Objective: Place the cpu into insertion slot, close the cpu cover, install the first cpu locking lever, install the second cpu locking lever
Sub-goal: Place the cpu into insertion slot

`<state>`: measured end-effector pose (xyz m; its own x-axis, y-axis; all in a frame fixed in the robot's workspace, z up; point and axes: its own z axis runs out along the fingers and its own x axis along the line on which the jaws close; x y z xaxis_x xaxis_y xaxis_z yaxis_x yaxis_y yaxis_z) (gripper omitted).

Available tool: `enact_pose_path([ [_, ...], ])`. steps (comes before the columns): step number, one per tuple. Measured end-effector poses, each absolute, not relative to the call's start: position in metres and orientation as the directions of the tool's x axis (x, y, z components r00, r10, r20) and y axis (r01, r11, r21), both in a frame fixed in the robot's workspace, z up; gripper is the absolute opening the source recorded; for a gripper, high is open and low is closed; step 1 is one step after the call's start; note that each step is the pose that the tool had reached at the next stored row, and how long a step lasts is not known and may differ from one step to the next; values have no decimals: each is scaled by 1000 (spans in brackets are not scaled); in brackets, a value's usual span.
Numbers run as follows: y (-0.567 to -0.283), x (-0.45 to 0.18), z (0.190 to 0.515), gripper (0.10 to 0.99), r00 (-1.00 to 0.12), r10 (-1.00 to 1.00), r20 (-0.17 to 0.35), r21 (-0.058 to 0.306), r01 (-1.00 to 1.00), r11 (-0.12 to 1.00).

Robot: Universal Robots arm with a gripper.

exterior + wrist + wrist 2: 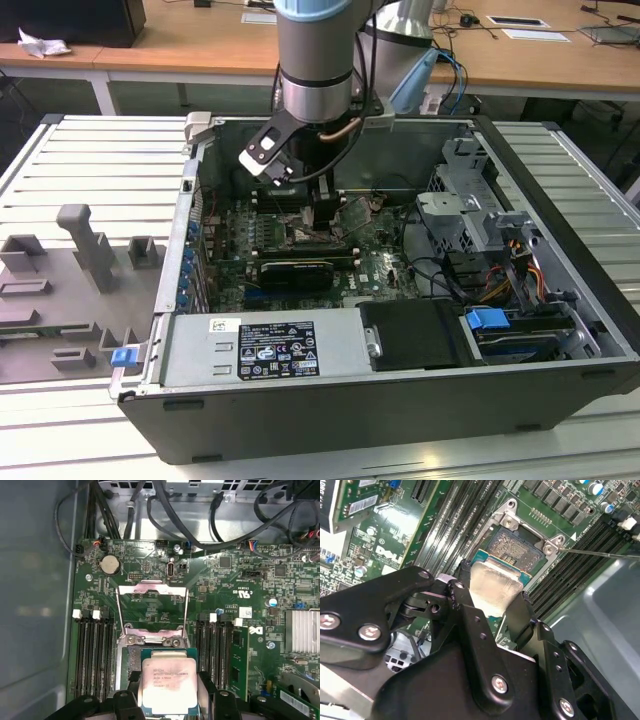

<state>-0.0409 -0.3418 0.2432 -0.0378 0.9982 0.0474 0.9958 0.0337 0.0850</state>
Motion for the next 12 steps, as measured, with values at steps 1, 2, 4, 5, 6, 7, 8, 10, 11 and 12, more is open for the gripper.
enact_pose_path([
  [1,-341,-41,242,525,-35,998,48,85,996,31],
  [2,-341,-42,242,525,-33,998,48,85,996,29],
  [4,-340,-42,240,525,-32,998,47,85,996,28],
  [5,-340,-42,239,525,-32,998,47,85,996,28],
  [6,-339,-42,238,525,-31,998,47,85,996,27],
  [7,-339,-42,237,525,-31,998,47,85,996,27],
  [8,-338,-42,236,525,-31,998,48,85,996,27],
  [10,-337,-42,235,525,-31,998,48,85,996,27],
  [11,-337,-42,235,525,-31,998,47,85,996,27],
  [12,-336,-42,234,525,-31,998,47,85,996,27],
])
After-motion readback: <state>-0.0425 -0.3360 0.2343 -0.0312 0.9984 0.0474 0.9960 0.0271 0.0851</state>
